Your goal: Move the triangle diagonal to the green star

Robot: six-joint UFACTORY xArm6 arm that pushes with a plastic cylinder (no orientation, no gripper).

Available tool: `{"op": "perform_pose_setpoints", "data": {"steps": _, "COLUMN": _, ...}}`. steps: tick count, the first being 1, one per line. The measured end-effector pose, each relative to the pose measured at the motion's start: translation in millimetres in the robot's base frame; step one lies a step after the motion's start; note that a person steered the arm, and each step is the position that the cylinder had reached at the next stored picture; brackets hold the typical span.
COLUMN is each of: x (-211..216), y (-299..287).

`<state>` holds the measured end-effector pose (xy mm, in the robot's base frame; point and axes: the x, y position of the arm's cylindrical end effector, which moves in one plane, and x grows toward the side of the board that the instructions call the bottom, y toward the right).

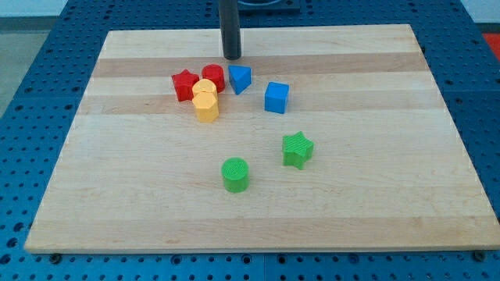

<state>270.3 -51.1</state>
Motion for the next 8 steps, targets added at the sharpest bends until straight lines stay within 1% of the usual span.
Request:
{"op": "perform_pose_setpoints", "data": {"steps": 1, "x": 29.5, "y": 0.0}}
{"op": "perform_pose_setpoints", "data": {"steps": 3, "x": 102.9, "y": 4.3}}
{"op": "perform_pose_setpoints", "data": {"steps": 5, "x": 184.6, "y": 4.5}}
{"op": "perform_pose_setpoints", "data": {"steps": 6, "x": 206.1, "y": 5.7}}
{"op": "perform_pose_setpoints", "data": {"steps": 7, "x": 205.9, "y": 5.7}}
{"op": "perform_pose_setpoints", "data": {"steps": 8, "x": 179.8, "y": 5.7}}
